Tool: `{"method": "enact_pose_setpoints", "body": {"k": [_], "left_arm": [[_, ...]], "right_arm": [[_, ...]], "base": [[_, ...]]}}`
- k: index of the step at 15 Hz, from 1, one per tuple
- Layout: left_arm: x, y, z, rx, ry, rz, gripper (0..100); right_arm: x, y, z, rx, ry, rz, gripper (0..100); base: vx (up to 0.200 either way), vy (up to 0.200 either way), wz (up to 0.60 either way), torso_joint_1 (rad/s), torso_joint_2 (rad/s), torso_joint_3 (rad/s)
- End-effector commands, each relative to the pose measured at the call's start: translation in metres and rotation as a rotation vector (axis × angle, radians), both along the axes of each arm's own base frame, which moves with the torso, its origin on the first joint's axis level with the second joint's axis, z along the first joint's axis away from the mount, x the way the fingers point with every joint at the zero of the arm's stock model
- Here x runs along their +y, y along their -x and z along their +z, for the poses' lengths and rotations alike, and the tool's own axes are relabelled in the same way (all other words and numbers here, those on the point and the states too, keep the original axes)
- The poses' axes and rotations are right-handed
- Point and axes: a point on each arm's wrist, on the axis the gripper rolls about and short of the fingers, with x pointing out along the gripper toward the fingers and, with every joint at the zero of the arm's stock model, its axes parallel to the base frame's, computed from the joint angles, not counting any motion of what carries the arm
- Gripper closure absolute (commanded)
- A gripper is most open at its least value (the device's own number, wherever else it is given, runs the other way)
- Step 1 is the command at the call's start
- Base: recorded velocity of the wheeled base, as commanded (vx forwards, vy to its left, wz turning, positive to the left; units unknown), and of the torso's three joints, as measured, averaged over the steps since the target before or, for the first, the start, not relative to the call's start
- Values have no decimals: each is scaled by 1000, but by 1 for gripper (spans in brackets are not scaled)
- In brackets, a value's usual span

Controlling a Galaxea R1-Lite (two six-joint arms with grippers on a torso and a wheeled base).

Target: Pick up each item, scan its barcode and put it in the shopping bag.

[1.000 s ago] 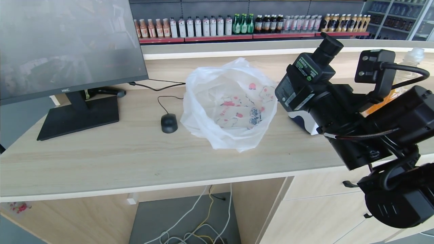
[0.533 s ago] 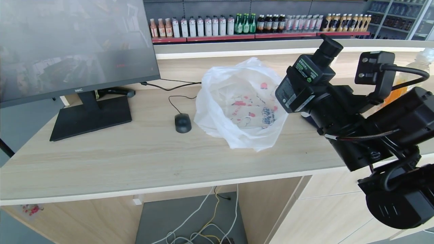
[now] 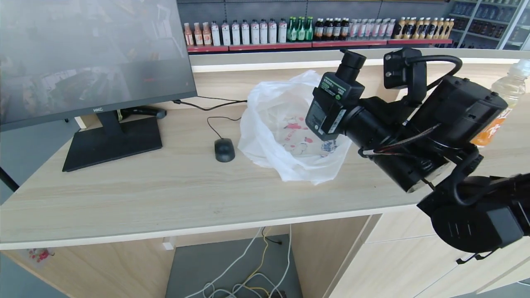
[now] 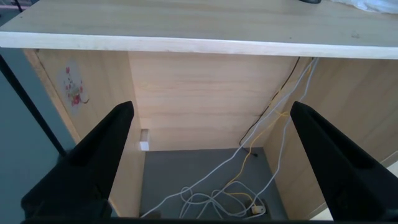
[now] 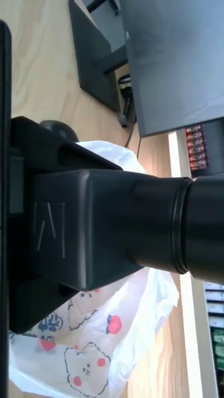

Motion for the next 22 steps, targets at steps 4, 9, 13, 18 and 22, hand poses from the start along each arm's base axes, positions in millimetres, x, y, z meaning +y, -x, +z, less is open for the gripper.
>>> {"method": "enact_pose_setpoints", "body": {"k": [4,9,13,18,22], "left_arm": [[0,0,0,0,0,0,0],[0,0,0,0,0,0,0],[0,0,0,0,0,0,0],[0,0,0,0,0,0,0],[0,0,0,0,0,0,0]], "right_arm": [[21,-38,10,26,-37,36,100],[22,-88,-10,53,7,40,100],[31,-117,-28,57,12,32,100],[42,-137,-47,57,23,31,100],[43,-143,-59,51,88,10,100]], "base": [[0,0,0,0,0,0],[0,0,0,0,0,0],[0,0,0,0,0,0],[0,0,0,0,0,0],[0,0,0,0,0,0]]}}
